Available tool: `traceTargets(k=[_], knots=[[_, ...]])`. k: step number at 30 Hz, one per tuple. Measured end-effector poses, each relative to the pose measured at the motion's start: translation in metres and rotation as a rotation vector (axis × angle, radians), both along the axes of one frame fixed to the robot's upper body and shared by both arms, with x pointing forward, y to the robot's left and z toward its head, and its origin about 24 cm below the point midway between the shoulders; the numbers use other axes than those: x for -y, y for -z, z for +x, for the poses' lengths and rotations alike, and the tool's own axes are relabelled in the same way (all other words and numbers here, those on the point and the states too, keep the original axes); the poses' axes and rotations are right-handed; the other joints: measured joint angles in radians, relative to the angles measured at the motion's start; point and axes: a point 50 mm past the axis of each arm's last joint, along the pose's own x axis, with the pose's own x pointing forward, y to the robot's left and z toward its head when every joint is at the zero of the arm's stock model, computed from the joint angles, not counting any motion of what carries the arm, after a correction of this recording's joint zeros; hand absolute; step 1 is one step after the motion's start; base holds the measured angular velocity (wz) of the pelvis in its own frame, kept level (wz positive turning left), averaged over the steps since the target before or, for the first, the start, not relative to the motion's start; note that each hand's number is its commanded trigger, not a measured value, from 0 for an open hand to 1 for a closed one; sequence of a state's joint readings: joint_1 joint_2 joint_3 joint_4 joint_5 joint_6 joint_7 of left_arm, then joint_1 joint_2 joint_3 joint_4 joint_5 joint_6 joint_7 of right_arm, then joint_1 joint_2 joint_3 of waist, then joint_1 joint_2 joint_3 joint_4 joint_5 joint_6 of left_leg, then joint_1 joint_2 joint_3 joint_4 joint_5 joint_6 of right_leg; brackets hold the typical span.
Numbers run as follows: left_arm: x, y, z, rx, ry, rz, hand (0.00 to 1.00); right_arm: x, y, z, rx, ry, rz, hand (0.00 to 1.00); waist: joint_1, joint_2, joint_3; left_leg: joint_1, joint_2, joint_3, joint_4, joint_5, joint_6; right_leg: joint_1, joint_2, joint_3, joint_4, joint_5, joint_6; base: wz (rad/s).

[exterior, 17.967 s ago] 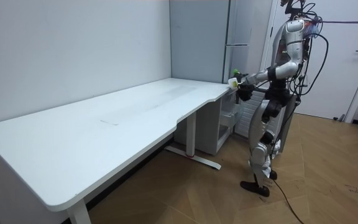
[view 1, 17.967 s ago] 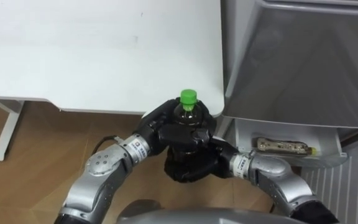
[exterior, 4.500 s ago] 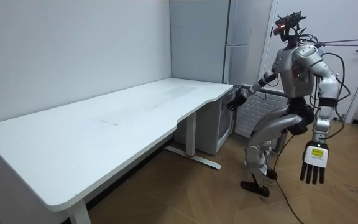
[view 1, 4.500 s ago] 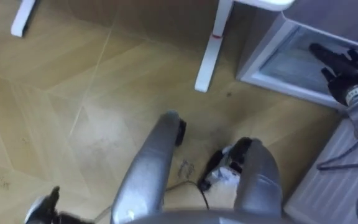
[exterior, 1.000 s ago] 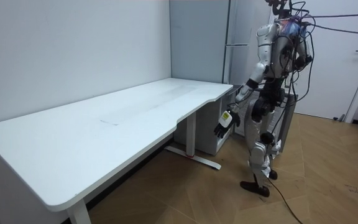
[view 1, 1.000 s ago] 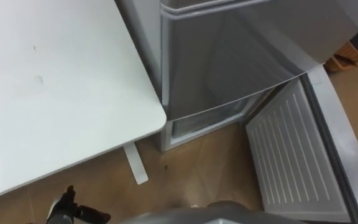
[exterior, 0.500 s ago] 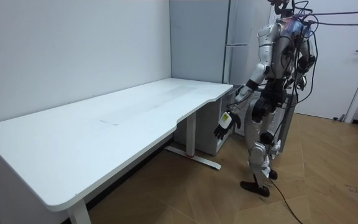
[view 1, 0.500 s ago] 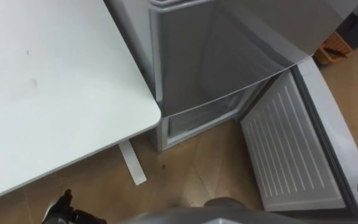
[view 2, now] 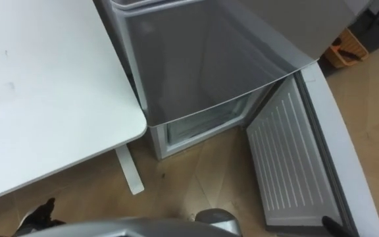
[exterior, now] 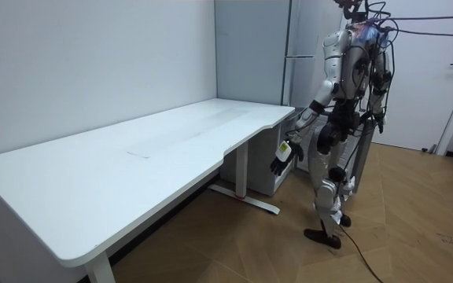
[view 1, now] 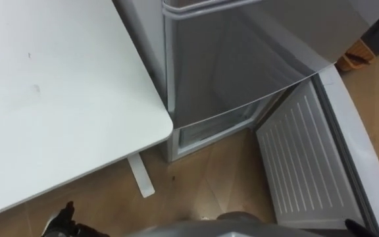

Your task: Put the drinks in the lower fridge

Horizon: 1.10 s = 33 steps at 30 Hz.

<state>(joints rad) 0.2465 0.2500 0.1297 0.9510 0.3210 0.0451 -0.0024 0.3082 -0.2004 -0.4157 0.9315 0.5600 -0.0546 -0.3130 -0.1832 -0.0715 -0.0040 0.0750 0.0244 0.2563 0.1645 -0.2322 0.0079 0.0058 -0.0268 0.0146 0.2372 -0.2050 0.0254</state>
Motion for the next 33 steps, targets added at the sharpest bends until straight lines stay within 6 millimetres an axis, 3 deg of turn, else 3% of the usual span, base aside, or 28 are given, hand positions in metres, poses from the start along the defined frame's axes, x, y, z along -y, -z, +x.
traceTargets(k=[8,16,18,20,21,23,33], knots=[[0.007,0.003,-0.002,-0.037,0.061,-0.011,0.00,-0.014,0.010,-0.001,0.052,-0.008,0.129,0.00,0.001,0.017,0.0041,0.002,0.000,-0.016,0.005,0.000,-0.001,0.011,-0.005,-0.031,0.000,0.001,-0.002,0.05],[0.017,0.008,0.003,-0.091,0.175,-0.003,0.00,-0.027,0.013,-0.006,0.004,-0.123,0.186,0.00,0.030,0.015,0.0067,-0.026,0.006,-0.009,0.021,0.001,-0.003,-0.019,-0.001,-0.031,0.004,0.009,-0.007,-0.04],[0.018,0.009,0.004,-0.099,0.188,0.000,0.00,-0.031,0.011,-0.006,0.002,-0.157,0.198,0.00,0.035,0.013,0.0105,-0.030,0.009,-0.002,0.020,0.002,-0.004,-0.021,0.001,-0.028,0.002,0.014,-0.008,-0.13],[0.018,0.009,0.003,-0.118,0.197,0.011,0.00,-0.037,0.010,-0.003,-0.008,-0.218,0.223,0.00,0.055,0.011,0.0193,-0.036,0.017,0.020,0.017,0.003,-0.006,-0.035,0.008,-0.023,0.000,0.026,-0.012,-0.29],[0.018,0.009,0.004,-0.119,0.200,0.013,0.00,-0.038,0.010,-0.002,-0.011,-0.236,0.229,0.00,0.054,0.004,0.0184,-0.037,0.018,0.023,0.017,0.003,-0.007,-0.038,0.009,-0.022,0.000,0.027,-0.012,-0.22],[0.019,0.009,0.006,-0.123,0.216,0.010,0.00,-0.043,0.004,0.000,-0.025,-0.327,0.250,0.00,0.055,0.003,0.0276,-0.038,0.022,0.037,0.018,0.004,-0.008,-0.047,0.011,-0.017,0.005,0.031,-0.014,-0.18],[0.018,0.007,0.021,-0.094,0.250,0.001,0.00,-0.041,-0.008,0.015,-0.074,-0.571,0.300,0.00,0.056,-0.002,0.0326,-0.063,0.023,0.074,0.033,0.008,-0.003,-0.097,0.007,-0.008,0.035,0.038,-0.012,-0.12]])
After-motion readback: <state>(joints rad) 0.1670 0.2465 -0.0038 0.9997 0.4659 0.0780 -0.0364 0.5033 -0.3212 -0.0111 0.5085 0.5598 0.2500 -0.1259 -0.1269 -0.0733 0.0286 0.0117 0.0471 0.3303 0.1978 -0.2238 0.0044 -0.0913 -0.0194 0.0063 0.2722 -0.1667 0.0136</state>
